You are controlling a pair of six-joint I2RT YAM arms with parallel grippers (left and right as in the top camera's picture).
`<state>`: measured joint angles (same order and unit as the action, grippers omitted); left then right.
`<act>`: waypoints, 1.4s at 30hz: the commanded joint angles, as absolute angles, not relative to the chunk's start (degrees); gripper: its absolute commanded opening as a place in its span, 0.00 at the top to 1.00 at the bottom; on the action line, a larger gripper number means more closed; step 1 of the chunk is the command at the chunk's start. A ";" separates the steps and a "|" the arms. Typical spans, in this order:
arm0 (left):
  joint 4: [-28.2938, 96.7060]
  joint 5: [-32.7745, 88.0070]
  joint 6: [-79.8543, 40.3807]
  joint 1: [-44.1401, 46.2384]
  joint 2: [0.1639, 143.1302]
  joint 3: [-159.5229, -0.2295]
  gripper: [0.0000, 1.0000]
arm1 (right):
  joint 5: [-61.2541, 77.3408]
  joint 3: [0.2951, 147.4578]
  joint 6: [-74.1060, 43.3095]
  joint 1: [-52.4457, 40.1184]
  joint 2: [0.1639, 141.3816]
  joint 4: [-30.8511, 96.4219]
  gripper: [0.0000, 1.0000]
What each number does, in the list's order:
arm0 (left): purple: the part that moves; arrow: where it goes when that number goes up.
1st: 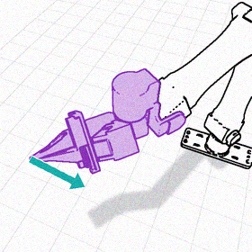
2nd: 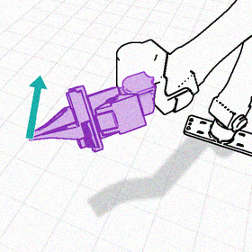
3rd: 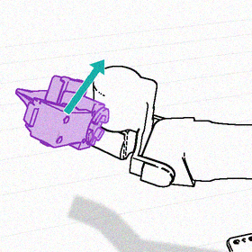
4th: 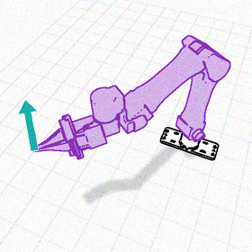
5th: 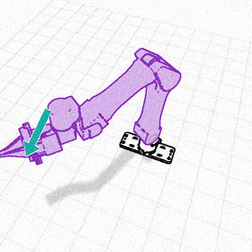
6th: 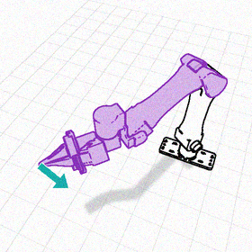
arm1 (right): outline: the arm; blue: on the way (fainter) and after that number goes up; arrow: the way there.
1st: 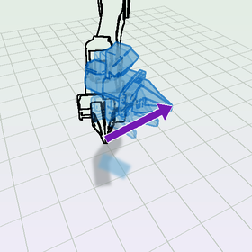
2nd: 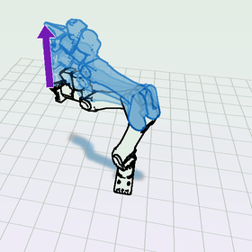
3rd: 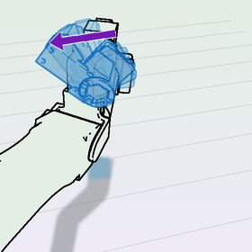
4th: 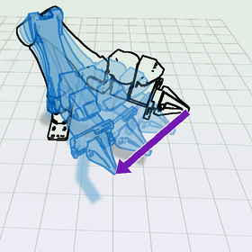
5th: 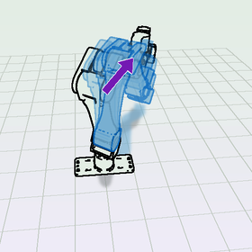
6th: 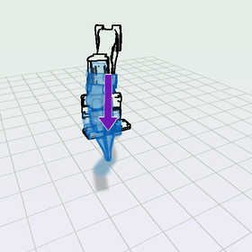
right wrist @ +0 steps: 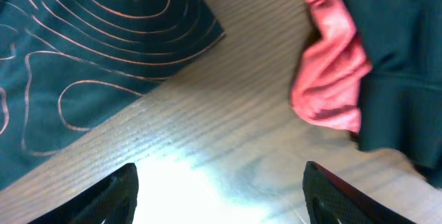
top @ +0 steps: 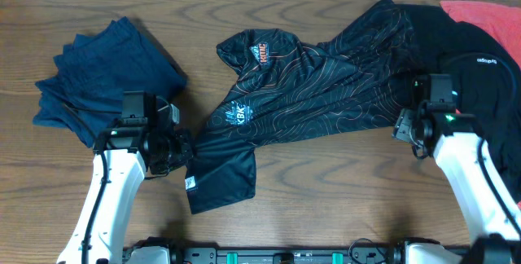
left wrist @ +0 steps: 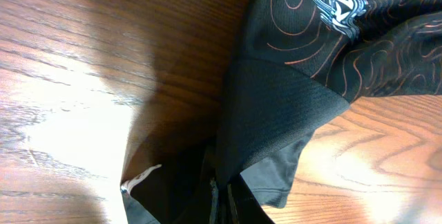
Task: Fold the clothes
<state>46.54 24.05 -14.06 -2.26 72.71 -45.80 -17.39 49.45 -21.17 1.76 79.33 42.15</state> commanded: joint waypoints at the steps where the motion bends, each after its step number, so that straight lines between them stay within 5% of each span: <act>1: 46.94 22.02 -12.27 -2.61 72.64 -46.33 0.94 | -16.62 49.80 -23.66 2.31 83.70 39.83 0.26; 23: 46.85 21.34 -12.25 -2.61 72.64 -46.33 0.94 | -13.26 49.80 -28.69 4.97 106.52 15.77 0.42; 28: 46.61 21.37 -12.25 -2.61 72.64 -46.33 0.94 | -13.52 49.80 -28.64 5.28 106.52 15.99 0.58; 32: 46.41 21.37 -12.25 -2.61 72.64 -46.33 0.94 | -13.50 49.80 -28.67 6.37 106.50 16.80 0.87; 34: 46.44 21.37 -12.25 -2.61 72.64 -46.33 0.94 | -13.50 49.80 -28.67 7.09 106.50 17.26 0.92; 36: 46.41 21.37 -12.25 -2.61 72.64 -46.33 0.94 | -13.47 49.82 -28.67 7.64 106.50 17.54 0.85; 39: 46.44 21.37 -12.25 -2.61 72.64 -46.33 0.94 | -13.47 49.82 -28.67 8.27 106.50 18.59 0.48; 42: 46.41 21.37 -12.25 -2.61 72.64 -46.33 0.94 | -13.50 49.82 -28.69 8.71 106.50 20.58 0.43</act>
